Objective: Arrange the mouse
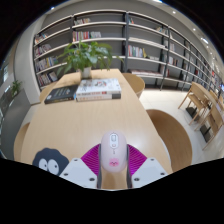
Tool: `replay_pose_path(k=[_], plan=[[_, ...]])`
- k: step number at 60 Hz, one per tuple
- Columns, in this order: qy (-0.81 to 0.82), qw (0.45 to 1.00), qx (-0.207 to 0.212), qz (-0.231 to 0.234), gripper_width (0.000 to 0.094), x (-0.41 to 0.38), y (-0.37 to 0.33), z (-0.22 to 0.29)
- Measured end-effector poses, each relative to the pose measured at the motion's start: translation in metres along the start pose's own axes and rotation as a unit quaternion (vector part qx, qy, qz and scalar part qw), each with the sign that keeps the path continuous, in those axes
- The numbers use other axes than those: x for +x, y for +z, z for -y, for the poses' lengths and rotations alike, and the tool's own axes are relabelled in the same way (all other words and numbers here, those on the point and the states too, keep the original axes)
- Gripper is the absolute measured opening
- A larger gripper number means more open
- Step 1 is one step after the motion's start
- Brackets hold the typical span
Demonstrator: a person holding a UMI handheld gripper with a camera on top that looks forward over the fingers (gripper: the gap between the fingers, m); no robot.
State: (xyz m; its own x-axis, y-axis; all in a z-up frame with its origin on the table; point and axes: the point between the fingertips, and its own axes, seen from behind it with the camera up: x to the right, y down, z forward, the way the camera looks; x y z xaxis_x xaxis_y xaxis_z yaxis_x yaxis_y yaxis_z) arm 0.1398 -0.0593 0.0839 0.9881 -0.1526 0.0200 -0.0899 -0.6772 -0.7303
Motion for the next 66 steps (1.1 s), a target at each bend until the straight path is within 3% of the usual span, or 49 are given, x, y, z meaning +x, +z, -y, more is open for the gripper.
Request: replay_pose_path(k=[11, 20, 30, 38, 45, 53, 57, 66], plan=[[-0.013, 0.994, 0.104, 0.012, 0.034, -0.081, -0.07, 0.111], [-0.044, 0.99, 0.128, 0.049, 0.0339, -0.172, -0.1, 0.12], [-0.075, 0.992, 0.06, 0.078, 0.0338, -0.24, -0.07, 0.036], [-0.073, 0.995, -0.017, 0.07, 0.034, -0.245, -0.031, -0.051], [-0.067, 0.994, -0.055, 0.062, 0.034, -0.239, -0.012, -0.097], [-0.066, 0.994, -0.075, 0.052, 0.0343, -0.233, 0.002, -0.127], [-0.06, 0.995, -0.062, 0.057, 0.0348, -0.233, 0.003, -0.123], [-0.059, 0.994, -0.065, 0.06, 0.0452, -0.233, 0.003, -0.124]])
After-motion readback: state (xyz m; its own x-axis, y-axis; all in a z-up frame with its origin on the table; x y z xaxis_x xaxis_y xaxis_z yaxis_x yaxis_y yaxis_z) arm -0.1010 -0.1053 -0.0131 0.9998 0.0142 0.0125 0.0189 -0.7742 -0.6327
